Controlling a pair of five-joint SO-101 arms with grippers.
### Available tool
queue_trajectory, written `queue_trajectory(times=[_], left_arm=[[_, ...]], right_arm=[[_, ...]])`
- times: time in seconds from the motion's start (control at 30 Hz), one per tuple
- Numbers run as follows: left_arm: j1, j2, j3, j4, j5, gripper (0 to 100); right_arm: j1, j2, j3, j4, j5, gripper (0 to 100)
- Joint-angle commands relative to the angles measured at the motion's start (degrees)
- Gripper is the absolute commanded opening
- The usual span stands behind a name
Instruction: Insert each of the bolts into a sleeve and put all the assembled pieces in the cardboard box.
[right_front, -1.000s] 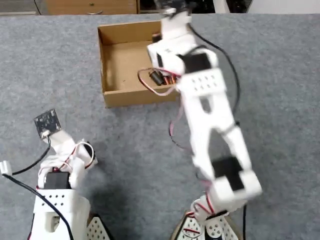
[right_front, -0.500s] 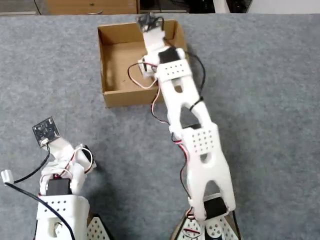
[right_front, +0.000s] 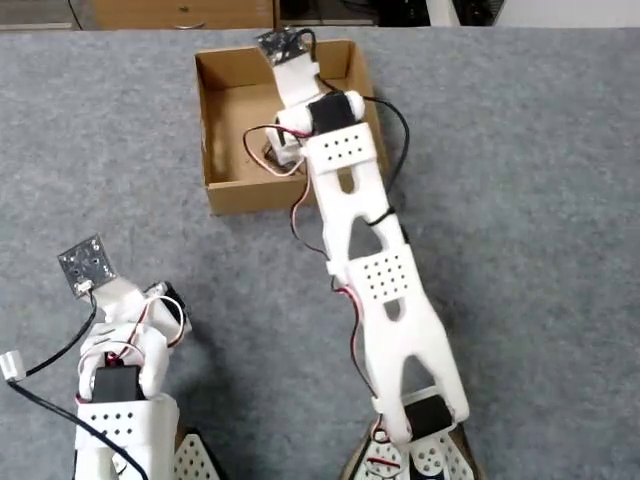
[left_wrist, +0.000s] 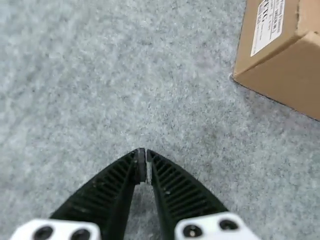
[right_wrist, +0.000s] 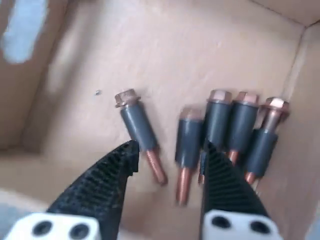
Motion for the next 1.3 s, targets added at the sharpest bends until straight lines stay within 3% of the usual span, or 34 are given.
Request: queue_trajectory(times=[0.0,0.33,0.5,0.77,0.97,1.13,1.27], left_arm=[[-0.62,-0.48,0.7,0.26,-0.35,2],[-0.26,-0.84,0.7,3.96,-0.44,2],[0.09,-0.84,0.7,5.54,-2.81,2],[0.7,-0.84,0.7,10.11,-9.85,2],[0.7,-0.84,0.7,10.99,-11.96,2],[0.44,-0.92,0.62,10.99,-11.87,2],[0.09,-0.92,0.62,11.08,-11.87,2]], right_arm=[[-1.63,-7.6,-2.24,6.86,0.44,18.6],[-4.44,-43.56,-1.01,6.77,0.35,18.6],[-3.65,-61.49,9.71,6.77,0.35,18.5],[0.57,-95.6,45.76,6.77,0.35,18.5],[12.35,-123.56,80.31,6.15,0.53,18.5],[21.67,-146.33,109.14,-1.49,0.79,18.5],[23.43,-162.59,125.93,-6.86,0.88,18.5]])
